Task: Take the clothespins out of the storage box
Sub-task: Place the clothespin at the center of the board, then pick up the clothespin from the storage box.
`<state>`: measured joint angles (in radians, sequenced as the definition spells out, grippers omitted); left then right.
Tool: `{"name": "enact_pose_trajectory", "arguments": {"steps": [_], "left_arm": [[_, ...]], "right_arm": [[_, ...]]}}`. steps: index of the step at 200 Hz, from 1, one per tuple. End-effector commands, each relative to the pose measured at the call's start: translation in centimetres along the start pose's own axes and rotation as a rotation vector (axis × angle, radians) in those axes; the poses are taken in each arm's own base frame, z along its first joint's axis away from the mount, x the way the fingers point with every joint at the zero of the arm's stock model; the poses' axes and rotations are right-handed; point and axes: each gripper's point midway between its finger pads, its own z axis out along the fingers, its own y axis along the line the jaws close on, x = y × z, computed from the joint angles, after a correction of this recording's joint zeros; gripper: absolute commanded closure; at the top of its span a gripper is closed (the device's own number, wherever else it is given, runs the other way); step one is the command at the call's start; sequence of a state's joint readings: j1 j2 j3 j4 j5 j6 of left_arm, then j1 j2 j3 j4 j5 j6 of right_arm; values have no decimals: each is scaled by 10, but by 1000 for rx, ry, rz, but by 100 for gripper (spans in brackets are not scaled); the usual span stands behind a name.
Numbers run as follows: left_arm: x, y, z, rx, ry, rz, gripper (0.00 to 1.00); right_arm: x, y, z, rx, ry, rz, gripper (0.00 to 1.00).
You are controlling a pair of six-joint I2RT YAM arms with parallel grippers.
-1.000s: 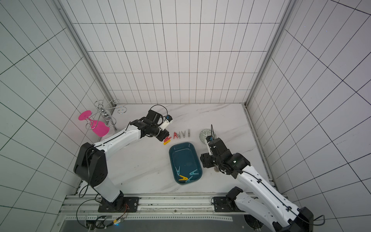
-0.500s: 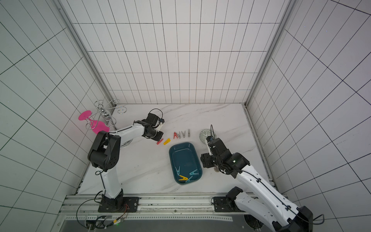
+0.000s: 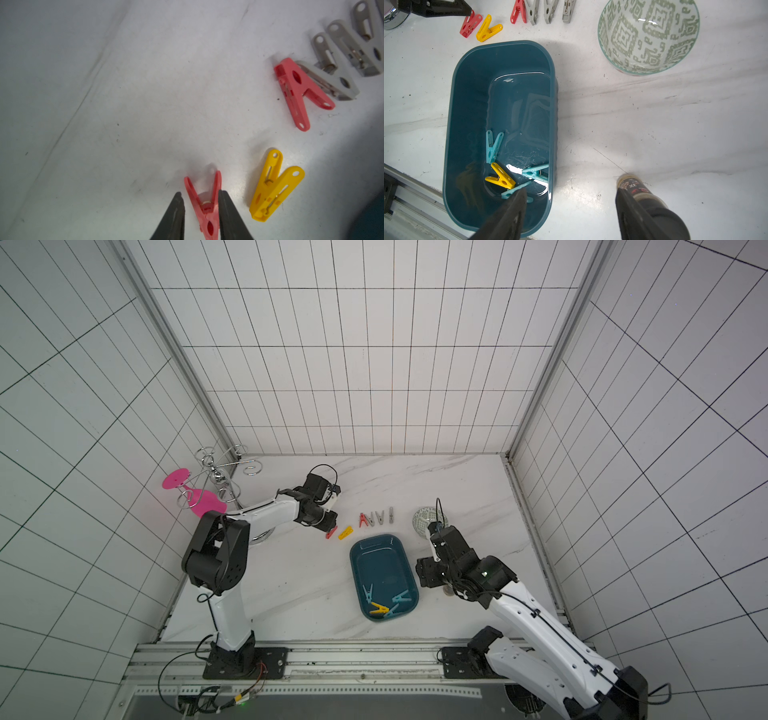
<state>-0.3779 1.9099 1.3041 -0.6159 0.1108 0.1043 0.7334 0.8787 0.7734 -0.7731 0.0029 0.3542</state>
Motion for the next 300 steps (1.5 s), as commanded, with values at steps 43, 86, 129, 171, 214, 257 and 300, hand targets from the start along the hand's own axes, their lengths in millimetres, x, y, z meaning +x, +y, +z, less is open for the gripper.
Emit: {"name": "enact_pose_trajectory", "arguments": {"steps": [43, 86, 129, 171, 214, 257, 300], "left_arm": [[-35, -91, -72, 102, -162, 322, 62], [-20, -163, -86, 262, -159, 460, 59], [-1, -217, -85, 391, -121, 465, 57], [13, -260, -73, 456, -79, 412, 54], [34, -286, -47, 458, -17, 407, 53], [48, -297, -28, 420, 21, 407, 52], [64, -300, -10, 377, 65, 417, 52]], "right_arm": [[5, -6, 0, 30, 9, 3, 28], [5, -6, -2, 28, -3, 9, 28], [4, -6, -4, 28, -8, 17, 28], [10, -3, -6, 27, 36, 50, 30], [15, 1, -7, 34, 54, 40, 30], [14, 1, -13, 34, 27, 34, 30], [13, 2, -17, 25, 5, 32, 30]]}}
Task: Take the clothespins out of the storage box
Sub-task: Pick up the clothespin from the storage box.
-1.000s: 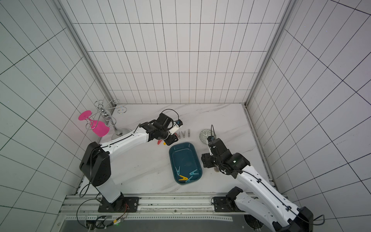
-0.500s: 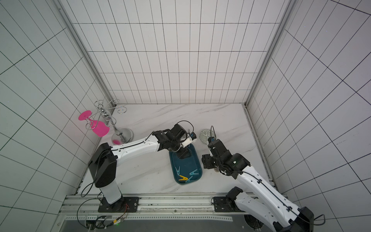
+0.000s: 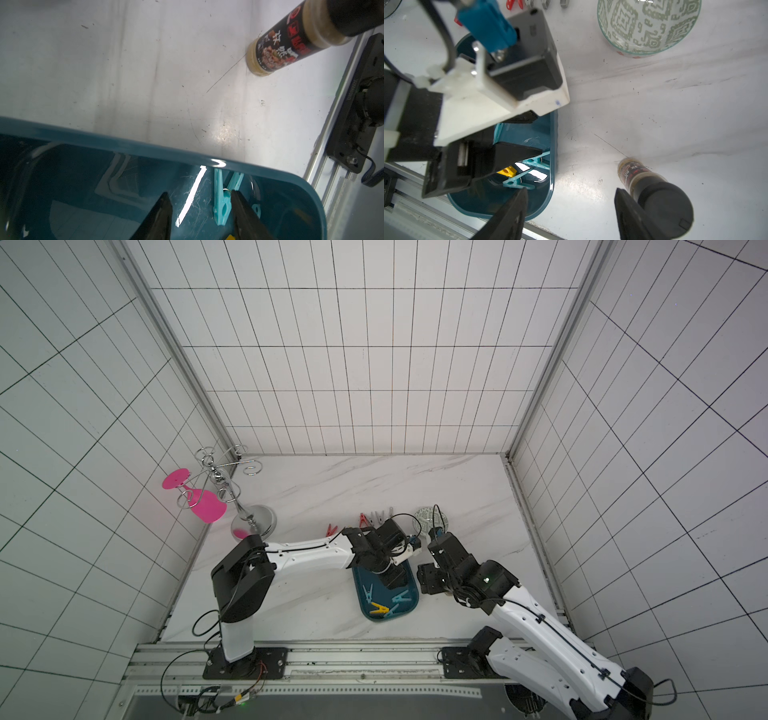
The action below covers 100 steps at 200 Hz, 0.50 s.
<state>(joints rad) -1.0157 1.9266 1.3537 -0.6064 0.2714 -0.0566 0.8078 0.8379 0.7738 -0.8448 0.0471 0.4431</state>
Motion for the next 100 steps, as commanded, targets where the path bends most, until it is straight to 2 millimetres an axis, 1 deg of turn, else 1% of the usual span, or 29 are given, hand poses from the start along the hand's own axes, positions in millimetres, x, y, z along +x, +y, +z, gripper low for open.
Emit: {"name": "enact_pose_trajectory", "arguments": {"steps": [1, 42, 100], "left_arm": [[-1, 3, 12, -36, 2, -8, 52], [11, 4, 24, -51, 42, -6, 52], [33, -11, 38, -51, 98, 42, 52]], "right_arm": [[-2, -1, -8, 11, -18, 6, 30], [-2, -1, -10, 9, -39, 8, 30], [-1, 0, -12, 4, -49, 3, 30]]}}
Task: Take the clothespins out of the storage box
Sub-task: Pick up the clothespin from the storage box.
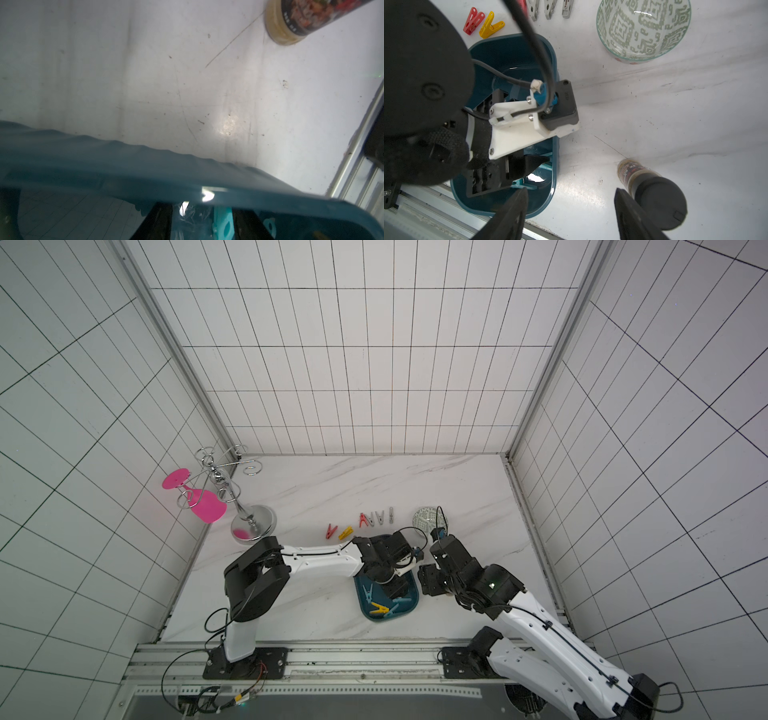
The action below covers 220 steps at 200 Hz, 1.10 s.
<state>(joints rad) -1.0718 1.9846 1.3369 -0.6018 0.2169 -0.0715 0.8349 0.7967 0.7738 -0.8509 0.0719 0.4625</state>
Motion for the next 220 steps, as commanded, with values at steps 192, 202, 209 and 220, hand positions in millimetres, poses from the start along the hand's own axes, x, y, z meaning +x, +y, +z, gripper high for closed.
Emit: {"name": "enact_pose_trajectory", "arguments": {"steps": [192, 202, 209, 220], "left_arm": [[-20, 39, -64, -145, -106, 60, 94], [-23, 50, -74, -154, -121, 36, 95], [-25, 59, -81, -161, -134, 19, 94], [-29, 72, -92, -171, -154, -14, 94]], "right_arm": [[0, -2, -4, 15, -50, -19, 32], [0, -2, -3, 14, -50, -21, 32], [0, -2, -3, 14, -50, -21, 32], [0, -2, -3, 13, -52, -22, 32]]}}
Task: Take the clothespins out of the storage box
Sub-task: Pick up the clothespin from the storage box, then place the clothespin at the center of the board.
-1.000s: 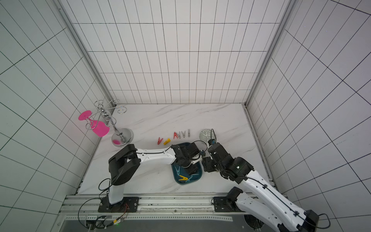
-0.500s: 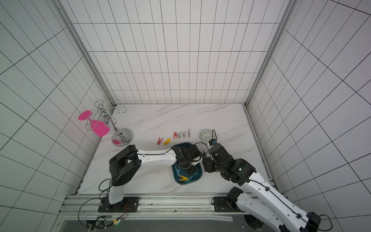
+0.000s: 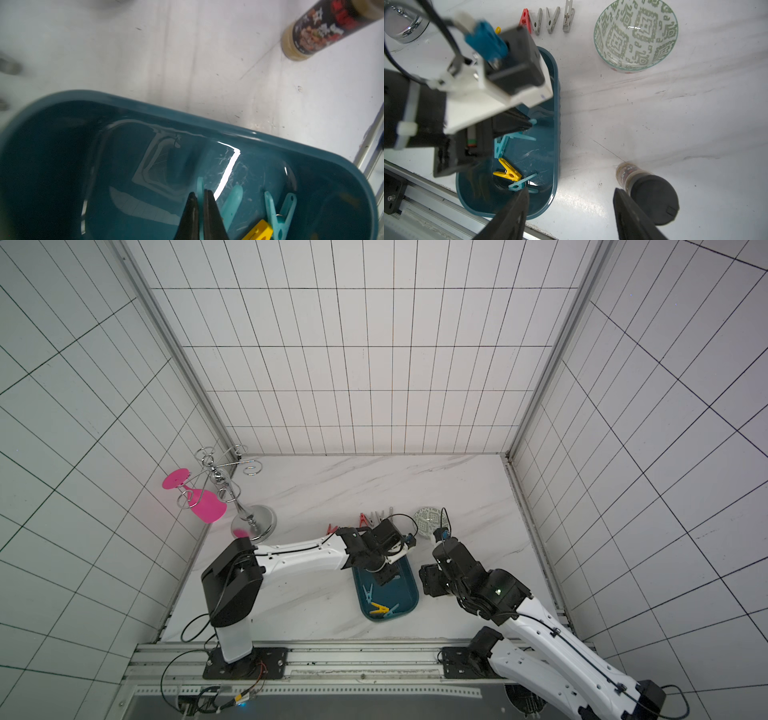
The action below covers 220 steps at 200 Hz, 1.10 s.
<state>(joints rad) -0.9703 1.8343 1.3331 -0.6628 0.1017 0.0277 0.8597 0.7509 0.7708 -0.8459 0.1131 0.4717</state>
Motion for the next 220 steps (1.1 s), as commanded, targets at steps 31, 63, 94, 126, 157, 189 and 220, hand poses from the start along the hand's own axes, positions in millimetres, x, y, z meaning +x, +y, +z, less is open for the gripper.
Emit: {"name": "enact_pose_trajectory", "arguments": {"steps": [31, 63, 94, 126, 157, 189, 220], "left_arm": [[-19, 89, -37, -86, -78, -178, 95], [-17, 154, -39, -160, -87, -311, 94], [-7, 206, -28, -225, -54, -409, 94], [3, 237, -12, -259, -15, -453, 94], [13, 256, 3, -284, 21, -480, 94], [24, 264, 15, -296, 56, -491, 93], [29, 265, 20, -292, 72, -495, 91]], "right_arm": [[5, -2, 5, 11, 2, -18, 32], [5, -2, 5, 13, 2, -19, 32], [4, -4, 4, 22, -8, -13, 32], [3, -7, 2, 37, -19, -4, 32], [3, -9, 2, 44, -25, 1, 32], [2, -9, 2, 48, -25, 0, 32], [2, -10, 2, 51, -23, -2, 32]]}}
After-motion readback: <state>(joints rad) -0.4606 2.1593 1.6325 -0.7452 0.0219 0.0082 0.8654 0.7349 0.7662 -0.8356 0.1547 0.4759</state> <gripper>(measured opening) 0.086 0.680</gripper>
